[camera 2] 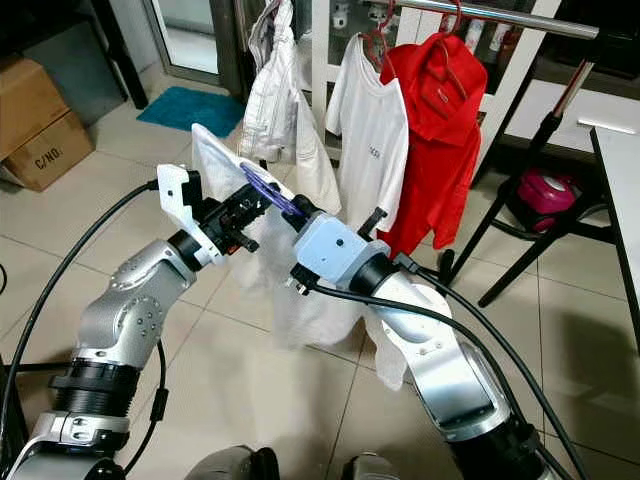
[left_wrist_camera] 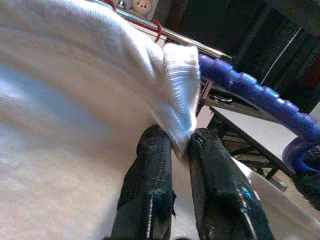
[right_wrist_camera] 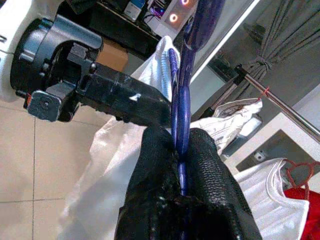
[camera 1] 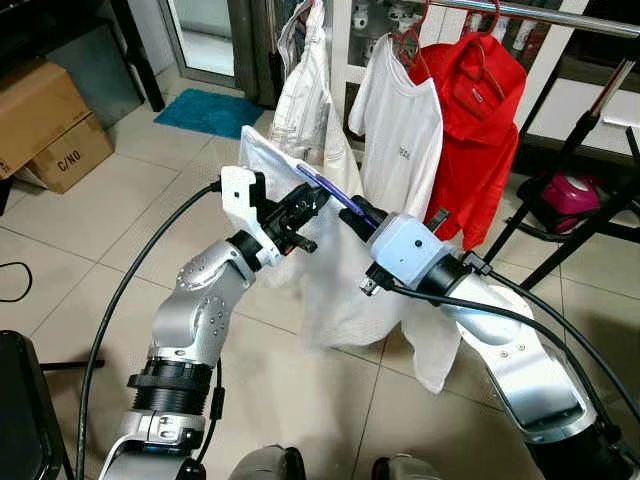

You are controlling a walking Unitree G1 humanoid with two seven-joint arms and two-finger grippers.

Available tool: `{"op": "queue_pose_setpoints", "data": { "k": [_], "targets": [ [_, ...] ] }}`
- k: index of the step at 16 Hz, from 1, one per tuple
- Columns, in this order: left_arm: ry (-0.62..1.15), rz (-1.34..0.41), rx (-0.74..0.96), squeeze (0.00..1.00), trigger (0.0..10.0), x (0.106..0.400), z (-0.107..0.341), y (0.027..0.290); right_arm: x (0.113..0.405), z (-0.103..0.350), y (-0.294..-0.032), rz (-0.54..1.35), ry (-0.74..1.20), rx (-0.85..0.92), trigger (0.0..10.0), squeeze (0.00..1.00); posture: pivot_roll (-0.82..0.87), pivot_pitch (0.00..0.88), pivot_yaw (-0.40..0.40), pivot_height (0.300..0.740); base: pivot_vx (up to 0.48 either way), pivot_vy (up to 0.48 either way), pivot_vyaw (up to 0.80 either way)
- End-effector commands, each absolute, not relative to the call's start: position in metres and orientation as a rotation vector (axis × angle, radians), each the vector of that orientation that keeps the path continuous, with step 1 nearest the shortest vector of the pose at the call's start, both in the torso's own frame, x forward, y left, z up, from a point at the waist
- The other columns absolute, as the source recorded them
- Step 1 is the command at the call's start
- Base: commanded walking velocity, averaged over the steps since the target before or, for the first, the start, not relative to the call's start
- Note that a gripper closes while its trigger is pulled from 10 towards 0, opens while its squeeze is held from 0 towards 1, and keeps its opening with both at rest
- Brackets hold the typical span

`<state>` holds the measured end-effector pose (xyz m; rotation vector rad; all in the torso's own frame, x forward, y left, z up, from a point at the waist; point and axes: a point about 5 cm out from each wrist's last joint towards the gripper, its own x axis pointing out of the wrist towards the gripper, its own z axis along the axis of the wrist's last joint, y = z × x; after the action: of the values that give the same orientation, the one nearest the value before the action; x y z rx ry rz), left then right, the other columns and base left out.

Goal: Hang hanger

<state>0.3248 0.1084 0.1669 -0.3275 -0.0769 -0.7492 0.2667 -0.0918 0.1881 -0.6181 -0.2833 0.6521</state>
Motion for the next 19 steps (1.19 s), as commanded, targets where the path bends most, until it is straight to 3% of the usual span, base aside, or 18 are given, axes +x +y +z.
{"op": "queue_pose_setpoints", "data": {
  "k": [1,6,12,16,19],
  "targets": [
    [-0.077,-0.748,-0.302,0.0,0.0,0.323,0.167,0.109,0.268,0.188,-0.095,0.632,-0.277,-0.635,10.0,0.0,-0.08,0.093,0.036,0.74,0.0,0.0,0.0],
    [-0.082,-0.772,-0.293,0.0,0.0,0.315,0.165,0.111,0.272,0.186,-0.1,0.599,-0.25,-0.649,10.0,0.0,-0.07,0.095,0.036,0.74,0.0,0.0,0.0],
    [-0.074,-0.825,-0.162,0.0,0.0,0.297,0.164,0.112,0.279,0.177,-0.109,0.57,-0.156,-0.698,10.0,0.0,-0.07,0.097,0.036,0.74,0.0,0.0,0.0],
    [-0.127,-0.605,-0.055,0.0,0.0,0.302,0.181,0.153,0.274,0.162,-0.114,0.694,-0.056,-0.724,10.0,0.0,-0.06,0.101,0.032,0.74,0.0,0.0,0.0],
    [-0.129,-0.291,0.18,0.0,0.0,0.323,0.197,0.212,0.256,0.148,-0.121,0.91,0.026,-0.694,10.0,0.0,-0.06,0.101,0.033,0.74,0.0,0.0,0.0]
  ]
}}
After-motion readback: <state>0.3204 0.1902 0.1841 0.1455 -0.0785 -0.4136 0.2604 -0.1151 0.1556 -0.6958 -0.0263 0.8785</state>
